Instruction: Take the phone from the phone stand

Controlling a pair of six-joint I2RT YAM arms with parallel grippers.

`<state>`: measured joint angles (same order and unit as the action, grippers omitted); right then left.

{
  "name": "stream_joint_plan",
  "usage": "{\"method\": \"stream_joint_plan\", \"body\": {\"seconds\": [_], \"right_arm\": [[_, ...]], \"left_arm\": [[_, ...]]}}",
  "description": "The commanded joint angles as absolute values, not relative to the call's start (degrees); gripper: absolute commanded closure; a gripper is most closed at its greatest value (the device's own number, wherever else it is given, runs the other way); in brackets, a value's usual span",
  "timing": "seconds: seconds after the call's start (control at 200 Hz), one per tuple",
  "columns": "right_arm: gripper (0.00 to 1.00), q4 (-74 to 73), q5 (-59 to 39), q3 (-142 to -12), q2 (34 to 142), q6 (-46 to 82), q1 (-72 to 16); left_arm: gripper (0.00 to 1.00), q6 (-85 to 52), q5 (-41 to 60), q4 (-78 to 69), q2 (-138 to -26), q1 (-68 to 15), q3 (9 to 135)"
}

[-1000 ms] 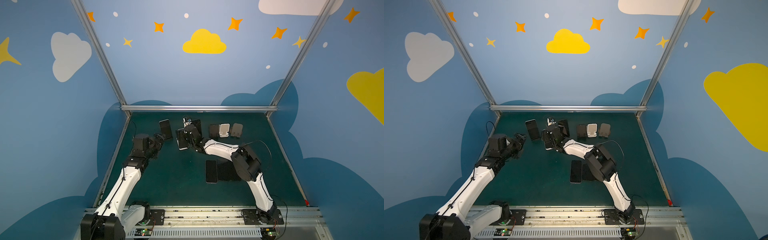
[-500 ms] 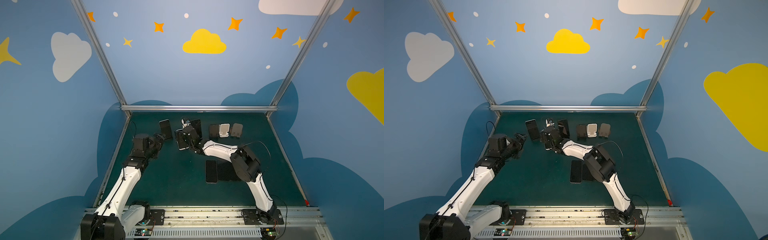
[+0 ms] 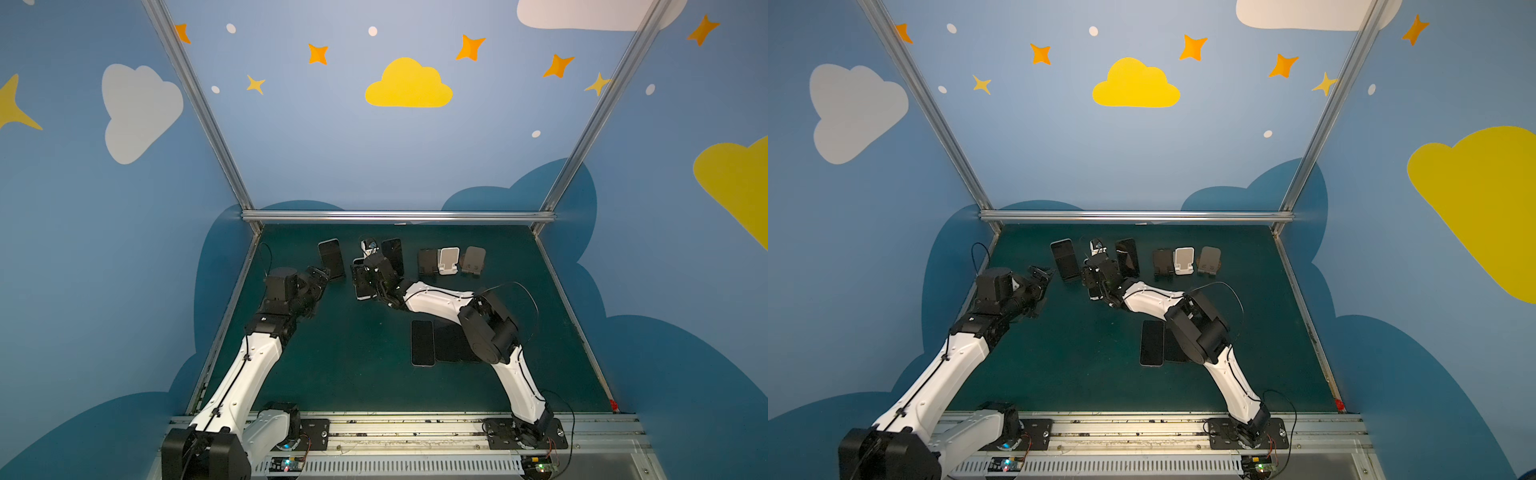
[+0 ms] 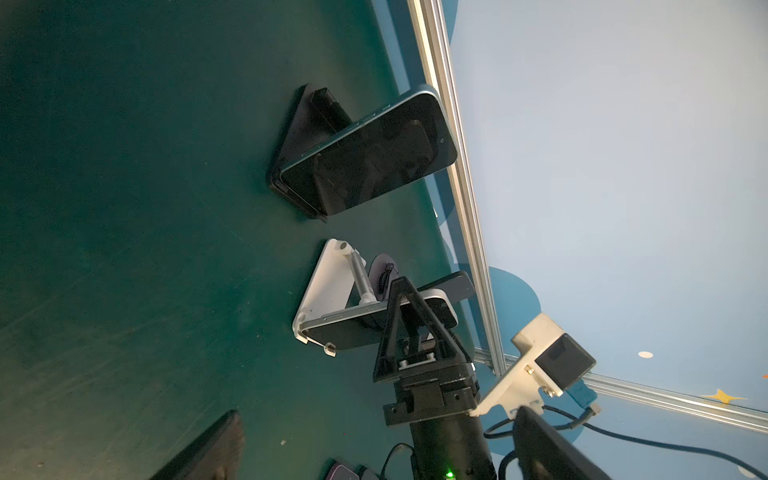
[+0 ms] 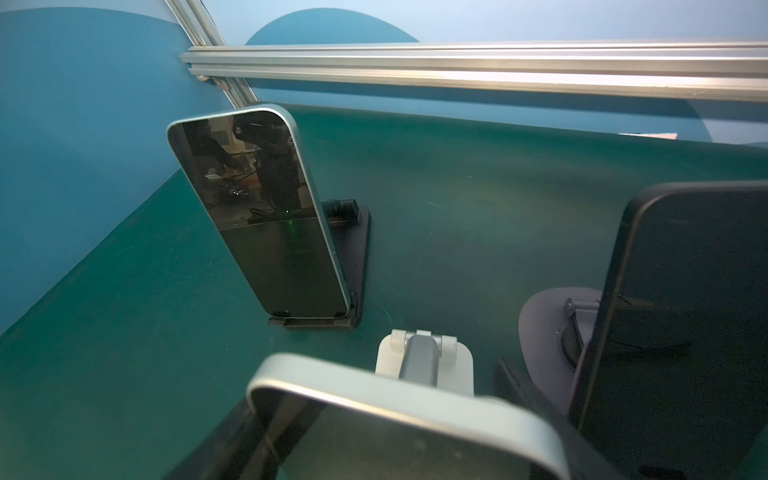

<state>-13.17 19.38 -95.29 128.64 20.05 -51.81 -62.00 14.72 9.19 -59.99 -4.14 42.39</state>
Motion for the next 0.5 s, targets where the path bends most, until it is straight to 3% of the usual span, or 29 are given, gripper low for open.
{"method": "stream_joint_plan", "body": {"seconds": [0.0,0.496], "right_arm": [[0.27,-13.5,20.7,-93.6,126.3,19.8,-51.9],[0.29,-13.2,18.8,-93.0,122.8,18.2,-52.0]], "left_arm": [[0.00,-61.8,14.8,8.4,-59.2,-3.7,42.0],[0.00,-61.7,14.6,8.4,-59.4,-3.7,41.8]]}}
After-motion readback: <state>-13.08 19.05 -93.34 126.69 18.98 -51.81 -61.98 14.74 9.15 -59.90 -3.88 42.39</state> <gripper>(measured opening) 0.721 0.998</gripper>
